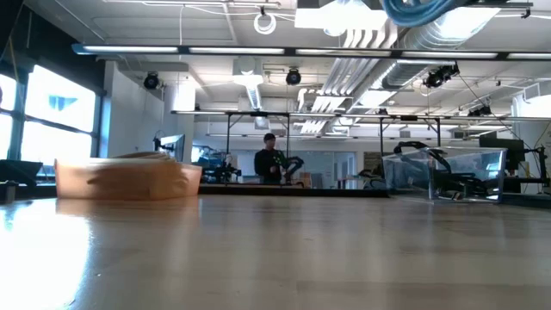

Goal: Sort HDMI cables
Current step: Put the blue HDMI cable into the orange bin

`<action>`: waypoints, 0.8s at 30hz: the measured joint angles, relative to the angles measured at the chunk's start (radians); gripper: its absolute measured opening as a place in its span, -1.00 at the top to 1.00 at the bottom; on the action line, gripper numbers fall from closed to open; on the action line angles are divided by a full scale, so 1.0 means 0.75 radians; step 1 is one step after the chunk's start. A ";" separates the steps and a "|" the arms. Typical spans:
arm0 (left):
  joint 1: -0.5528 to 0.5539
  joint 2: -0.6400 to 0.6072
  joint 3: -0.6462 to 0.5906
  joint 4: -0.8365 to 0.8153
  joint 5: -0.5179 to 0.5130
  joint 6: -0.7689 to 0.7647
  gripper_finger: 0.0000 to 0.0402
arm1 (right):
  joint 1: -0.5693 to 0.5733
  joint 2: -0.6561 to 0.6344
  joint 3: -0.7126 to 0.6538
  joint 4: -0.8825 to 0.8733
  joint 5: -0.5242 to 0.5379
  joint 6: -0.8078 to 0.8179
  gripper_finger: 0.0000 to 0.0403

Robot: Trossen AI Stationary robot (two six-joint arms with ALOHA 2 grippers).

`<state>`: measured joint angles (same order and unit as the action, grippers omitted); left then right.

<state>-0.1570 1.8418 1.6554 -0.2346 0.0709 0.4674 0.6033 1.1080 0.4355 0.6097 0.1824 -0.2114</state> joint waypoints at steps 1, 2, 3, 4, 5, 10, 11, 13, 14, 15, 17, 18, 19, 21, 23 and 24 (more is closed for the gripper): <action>0.000 0.000 0.000 -0.008 -0.009 0.000 0.95 | 0.000 0.000 0.000 -0.001 0.050 0.010 0.24; -0.001 -0.001 0.000 -0.015 -0.018 0.000 0.95 | 0.003 0.001 -0.001 -0.001 0.091 0.018 0.18; -0.003 -0.001 0.001 -0.024 -0.040 0.000 0.95 | 0.003 0.001 -0.001 -0.001 0.123 0.023 0.12; -0.005 -0.001 0.001 -0.039 -0.069 0.000 0.95 | 0.003 0.001 -0.001 -0.001 0.150 0.023 0.07; -0.006 -0.002 0.002 -0.055 -0.090 0.000 0.95 | 0.003 0.001 -0.001 -0.001 0.174 0.021 0.02; -0.009 -0.002 0.002 -0.109 -0.150 -0.006 0.95 | 0.005 0.001 -0.001 -0.008 0.251 -0.006 -0.22; -0.010 -0.003 0.002 -0.115 -0.162 -0.006 0.95 | 0.005 0.001 -0.001 -0.017 0.275 -0.013 -0.26; -0.017 -0.018 0.000 -0.155 -0.220 -0.004 0.95 | 0.004 0.001 -0.001 -0.055 0.328 -0.059 -0.32; -0.024 -0.023 -0.001 -0.174 -0.257 -0.001 0.95 | 0.003 0.001 -0.001 -0.070 0.349 -0.076 -0.34; -0.035 -0.029 -0.001 -0.185 -0.297 0.000 0.95 | 0.003 0.001 -0.001 -0.078 0.372 -0.080 -0.36; -0.055 -0.059 -0.002 -0.244 -0.383 0.000 0.95 | 0.003 0.001 -0.001 -0.087 0.435 -0.086 -0.38; -0.065 -0.072 -0.002 -0.258 -0.429 0.002 0.95 | 0.002 0.001 -0.001 -0.088 0.460 -0.090 -0.38; -0.078 -0.088 -0.002 -0.272 -0.476 0.008 0.95 | 0.001 -0.002 -0.001 -0.087 0.485 -0.095 -0.38; -0.108 -0.119 -0.002 -0.321 -0.568 0.004 0.95 | 0.001 -0.004 0.000 -0.083 0.533 -0.109 -0.38; -0.147 -0.153 -0.002 -0.376 -0.694 -0.002 0.95 | 0.000 -0.007 0.001 -0.079 0.588 -0.111 -0.38; -0.168 -0.175 -0.003 -0.418 -0.764 -0.020 0.96 | -0.001 -0.011 0.001 -0.071 0.615 -0.113 -0.39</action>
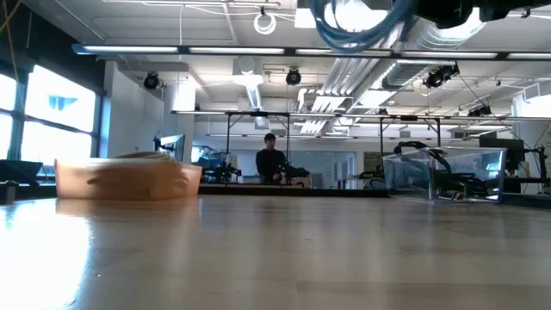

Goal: Sort HDMI cables
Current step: Put the blue HDMI cable into the orange bin

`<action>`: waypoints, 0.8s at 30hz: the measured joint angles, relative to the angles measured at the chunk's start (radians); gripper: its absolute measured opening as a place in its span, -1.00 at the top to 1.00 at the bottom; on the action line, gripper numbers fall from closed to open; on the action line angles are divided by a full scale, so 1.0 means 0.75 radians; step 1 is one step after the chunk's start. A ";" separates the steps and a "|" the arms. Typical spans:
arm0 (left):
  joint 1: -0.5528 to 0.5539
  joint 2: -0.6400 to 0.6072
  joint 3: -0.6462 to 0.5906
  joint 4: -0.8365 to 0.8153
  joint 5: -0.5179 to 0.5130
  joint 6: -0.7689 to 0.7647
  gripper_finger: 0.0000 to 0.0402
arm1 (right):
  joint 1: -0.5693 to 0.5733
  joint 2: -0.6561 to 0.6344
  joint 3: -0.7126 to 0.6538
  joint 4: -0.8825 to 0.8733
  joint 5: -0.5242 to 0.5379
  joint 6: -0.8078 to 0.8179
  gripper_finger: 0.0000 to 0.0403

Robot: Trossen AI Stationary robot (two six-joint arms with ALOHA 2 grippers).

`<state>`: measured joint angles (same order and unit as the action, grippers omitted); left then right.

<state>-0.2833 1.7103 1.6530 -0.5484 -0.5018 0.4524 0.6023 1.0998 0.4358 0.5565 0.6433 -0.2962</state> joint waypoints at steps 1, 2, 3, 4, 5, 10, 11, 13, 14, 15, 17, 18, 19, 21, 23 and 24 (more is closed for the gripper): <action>-0.023 -0.021 0.000 -0.042 -0.082 -0.018 0.96 | 0.000 -0.003 0.002 0.012 0.011 0.000 -0.39; -0.044 -0.040 0.000 -0.091 -0.172 -0.038 0.96 | 0.000 -0.010 0.006 0.018 0.030 0.000 -0.39; -0.065 -0.058 0.000 -0.132 -0.256 -0.063 0.96 | 0.000 -0.015 0.006 0.019 0.045 0.001 -0.39; -0.089 -0.074 -0.001 -0.169 -0.341 -0.087 0.96 | 0.000 -0.016 0.006 0.022 0.055 -0.001 -0.39; -0.115 -0.090 -0.001 -0.225 -0.443 -0.117 0.96 | 0.000 -0.016 0.006 0.037 0.070 -0.014 -0.39; -0.209 -0.150 0.000 -0.564 -0.872 -0.255 0.96 | 0.001 -0.019 0.005 0.088 0.146 -0.039 -0.39; -0.220 -0.155 0.000 -0.644 -0.928 -0.308 0.96 | 0.001 -0.019 0.005 0.083 0.150 -0.035 -0.39; -0.229 -0.161 0.000 -0.802 -0.983 -0.436 0.96 | 0.001 -0.018 0.004 0.075 0.147 -0.034 -0.39; -0.228 -0.164 0.000 -0.890 -0.986 -0.505 0.96 | 0.001 -0.018 0.003 0.075 0.147 -0.034 -0.39; -0.226 -0.164 0.000 -0.982 -0.987 -0.586 0.96 | 0.001 -0.018 0.003 0.076 0.146 -0.033 -0.39; -0.201 -0.164 0.000 -1.180 -0.986 -0.771 0.96 | 0.001 -0.018 0.003 0.077 0.146 -0.029 -0.39; -0.184 -0.164 0.000 -1.285 -0.978 -0.877 0.96 | 0.001 -0.018 0.003 0.075 0.146 -0.027 -0.39; -0.162 -0.164 -0.001 -1.366 -0.959 -0.978 0.96 | 0.000 -0.017 0.003 0.075 0.146 -0.027 -0.39; -0.092 -0.173 -0.041 -1.338 -0.910 -1.031 0.96 | -0.001 -0.017 0.003 0.075 0.145 -0.025 -0.39; -0.031 -0.189 -0.078 -1.358 -0.840 -1.038 0.96 | -0.001 -0.017 0.003 0.073 0.143 -0.025 -0.39; 0.001 -0.197 -0.093 -1.370 -0.823 -1.045 0.96 | -0.001 -0.017 0.002 0.072 0.143 -0.025 -0.39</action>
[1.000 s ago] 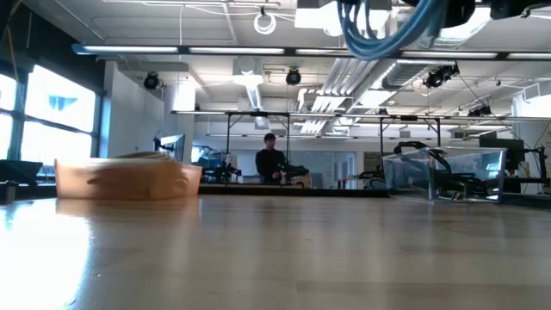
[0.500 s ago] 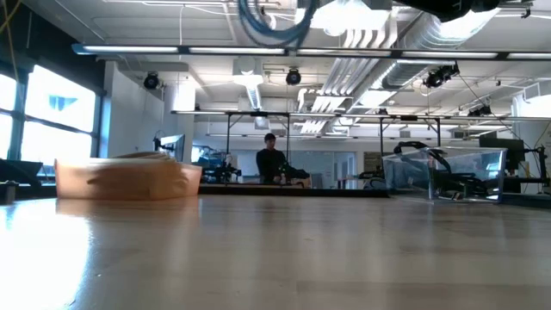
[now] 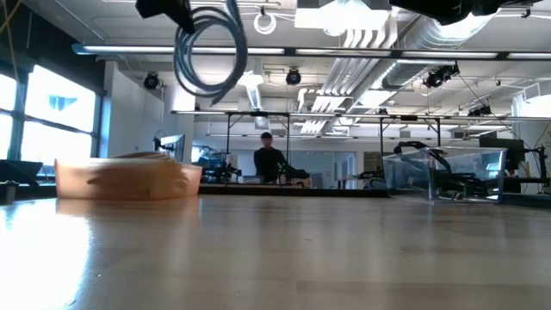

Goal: Sort HDMI cables
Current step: Put the blue HDMI cable into the orange bin

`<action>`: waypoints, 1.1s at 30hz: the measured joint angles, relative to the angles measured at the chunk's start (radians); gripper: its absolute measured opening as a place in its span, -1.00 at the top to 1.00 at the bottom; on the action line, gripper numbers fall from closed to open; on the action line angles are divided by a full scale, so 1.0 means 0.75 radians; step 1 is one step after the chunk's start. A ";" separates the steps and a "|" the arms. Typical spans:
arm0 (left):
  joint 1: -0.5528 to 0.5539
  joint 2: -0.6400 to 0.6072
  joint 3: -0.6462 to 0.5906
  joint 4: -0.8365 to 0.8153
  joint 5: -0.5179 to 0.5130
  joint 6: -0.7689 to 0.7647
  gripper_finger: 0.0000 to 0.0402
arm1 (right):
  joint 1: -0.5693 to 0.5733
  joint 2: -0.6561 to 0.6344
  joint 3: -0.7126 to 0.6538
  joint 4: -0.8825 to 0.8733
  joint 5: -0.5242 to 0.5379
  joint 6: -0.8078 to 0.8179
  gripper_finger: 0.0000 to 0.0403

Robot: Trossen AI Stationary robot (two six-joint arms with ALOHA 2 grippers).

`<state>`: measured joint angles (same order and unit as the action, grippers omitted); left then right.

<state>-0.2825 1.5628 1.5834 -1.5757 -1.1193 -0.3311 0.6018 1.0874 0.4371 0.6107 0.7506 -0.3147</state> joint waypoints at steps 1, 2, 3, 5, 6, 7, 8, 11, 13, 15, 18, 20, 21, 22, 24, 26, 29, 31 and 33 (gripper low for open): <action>0.039 -0.007 -0.016 0.003 0.003 -0.005 0.96 | 0.000 0.000 0.000 0.000 -0.001 0.002 -0.39; 0.070 -0.008 -0.031 0.004 0.005 -0.010 0.96 | 0.001 0.000 0.000 0.000 -0.001 0.002 -0.39; 0.103 -0.006 -0.048 0.006 0.017 -0.010 0.96 | 0.001 0.000 0.000 -0.001 -0.007 0.001 -0.39; 0.174 0.003 -0.075 0.008 0.053 -0.009 0.96 | 0.001 0.001 0.000 -0.004 -0.023 0.003 -0.39; 0.212 0.003 -0.083 0.009 0.060 -0.009 0.96 | 0.001 0.001 -0.001 -0.006 -0.026 0.002 -0.39; 0.253 -0.002 -0.089 0.008 0.060 -0.001 0.96 | 0.001 0.001 -0.001 -0.006 -0.027 0.002 -0.39; 0.294 -0.005 -0.096 0.006 0.065 0.013 0.96 | 0.001 0.001 -0.001 -0.009 -0.027 0.002 -0.39; 0.419 0.000 -0.106 0.007 0.099 0.066 0.96 | 0.001 0.001 -0.001 -0.011 -0.027 0.003 -0.39; 0.498 -0.002 -0.106 0.006 0.093 0.113 0.96 | 0.001 0.001 -0.001 -0.011 -0.027 0.003 -0.39; 0.577 -0.003 -0.106 0.006 0.091 0.146 0.96 | 0.001 0.001 -0.001 -0.011 -0.028 0.003 -0.39; 0.692 -0.002 -0.106 0.006 0.107 0.196 0.96 | 0.001 0.002 -0.001 -0.013 -0.030 0.003 -0.39; 0.761 -0.002 -0.106 0.007 0.125 0.227 0.96 | 0.001 0.002 -0.001 -0.015 -0.032 0.003 -0.39; 0.794 -0.002 -0.106 0.007 0.131 0.242 0.96 | 0.001 0.002 -0.001 -0.015 -0.033 0.003 -0.39; 0.825 -0.002 -0.106 0.007 0.136 0.263 0.96 | 0.001 0.002 -0.001 -0.015 -0.032 0.003 -0.39; 0.881 -0.002 -0.106 0.007 0.140 0.288 0.96 | 0.001 0.002 -0.001 -0.015 -0.033 0.003 -0.39; 0.928 -0.002 -0.106 0.007 0.144 0.307 0.96 | 0.001 0.002 -0.001 -0.015 -0.033 0.003 -0.39; 0.985 0.011 -0.105 0.012 0.165 0.342 0.96 | 0.001 0.002 -0.001 -0.016 -0.033 0.002 -0.39; 1.016 0.027 -0.105 0.021 0.190 0.370 0.96 | 0.000 0.002 -0.001 -0.016 -0.033 0.002 -0.39; 1.030 0.051 -0.105 0.045 0.205 0.402 0.96 | 0.000 0.002 -0.001 -0.017 -0.033 0.001 -0.39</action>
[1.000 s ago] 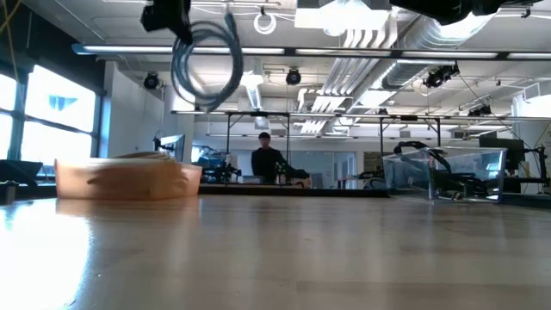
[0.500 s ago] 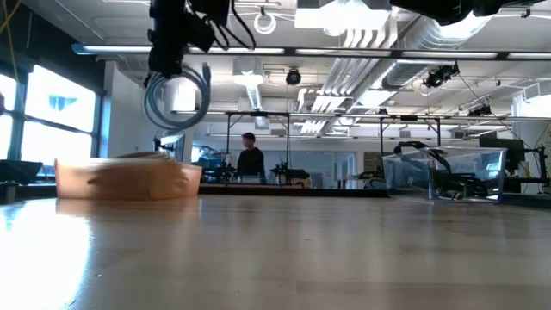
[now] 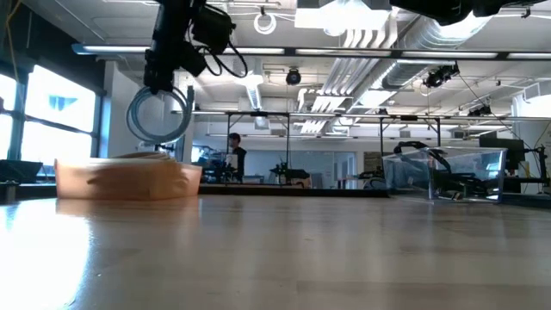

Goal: Sort HDMI cables
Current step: Put the blue HDMI cable into the orange bin

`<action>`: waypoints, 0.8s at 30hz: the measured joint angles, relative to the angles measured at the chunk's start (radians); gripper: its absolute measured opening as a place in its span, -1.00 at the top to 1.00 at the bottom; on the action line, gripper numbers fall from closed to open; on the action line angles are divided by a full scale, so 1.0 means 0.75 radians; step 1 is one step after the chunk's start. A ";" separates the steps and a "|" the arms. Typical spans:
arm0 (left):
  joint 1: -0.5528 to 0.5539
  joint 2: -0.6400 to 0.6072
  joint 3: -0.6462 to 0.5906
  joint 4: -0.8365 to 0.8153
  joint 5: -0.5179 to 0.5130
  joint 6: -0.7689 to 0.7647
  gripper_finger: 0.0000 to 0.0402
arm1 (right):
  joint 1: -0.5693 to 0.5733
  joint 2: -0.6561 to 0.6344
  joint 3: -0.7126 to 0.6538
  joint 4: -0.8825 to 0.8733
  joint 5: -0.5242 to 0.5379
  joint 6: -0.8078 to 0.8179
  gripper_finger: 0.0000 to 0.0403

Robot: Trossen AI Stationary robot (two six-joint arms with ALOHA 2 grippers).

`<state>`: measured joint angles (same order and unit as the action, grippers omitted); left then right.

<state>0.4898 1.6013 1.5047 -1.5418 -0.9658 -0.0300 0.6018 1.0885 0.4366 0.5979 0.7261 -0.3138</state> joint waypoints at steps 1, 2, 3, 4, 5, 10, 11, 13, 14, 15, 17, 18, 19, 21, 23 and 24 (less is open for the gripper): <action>0.007 0.013 0.000 0.026 0.010 0.022 0.96 | 0.000 0.000 0.000 -0.002 0.000 0.000 -0.39; 0.011 0.025 0.000 0.049 0.021 0.045 0.96 | 0.000 0.000 0.000 -0.004 0.000 0.000 -0.39; 0.012 0.040 0.000 0.068 0.032 0.071 0.96 | 0.000 0.000 0.000 -0.006 0.000 0.000 -0.39; 0.010 0.054 0.000 0.090 0.045 0.102 0.96 | 0.000 0.000 0.000 -0.008 0.000 0.000 -0.39; 0.010 0.069 0.000 0.115 0.061 0.132 0.96 | 0.000 0.000 0.000 -0.012 0.000 0.001 -0.39; 0.010 0.143 0.000 0.184 0.089 0.215 0.89 | 0.000 0.000 0.000 -0.025 0.000 0.023 -0.39; 0.010 0.160 0.000 0.185 0.091 0.217 0.89 | 0.000 0.000 0.000 -0.029 0.000 0.023 -0.39; 0.010 0.189 0.000 0.175 0.096 0.220 0.88 | 0.000 0.000 -0.001 -0.037 -0.001 0.023 -0.39; 0.011 0.200 0.000 0.170 0.103 0.226 0.88 | 0.000 0.000 -0.001 -0.041 -0.001 0.023 -0.39; 0.011 0.211 0.000 0.168 0.115 0.240 0.87 | 0.000 0.001 -0.001 -0.046 0.000 0.025 -0.39; 0.011 0.234 0.000 0.168 0.132 0.259 0.87 | 0.000 0.001 -0.001 -0.049 -0.001 0.028 -0.39; 0.011 0.244 0.000 0.166 0.138 0.270 0.87 | 0.000 0.001 -0.001 -0.052 0.000 0.028 -0.39; 0.011 0.251 0.000 0.163 0.144 0.279 0.86 | 0.000 0.001 -0.001 -0.055 0.000 0.029 -0.39; 0.019 0.263 0.000 0.152 0.153 0.280 0.86 | 0.000 0.001 -0.001 -0.057 -0.001 0.034 -0.39; 0.034 0.272 0.001 0.138 0.167 0.279 0.86 | 0.000 0.001 -0.001 -0.058 -0.001 0.034 -0.39; 0.042 0.279 0.001 0.128 0.177 0.278 0.86 | 0.000 0.001 -0.001 -0.062 -0.001 0.034 -0.39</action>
<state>0.5212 1.8102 1.5055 -1.4459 -0.8330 0.1787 0.6018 1.0889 0.4362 0.5512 0.7258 -0.2882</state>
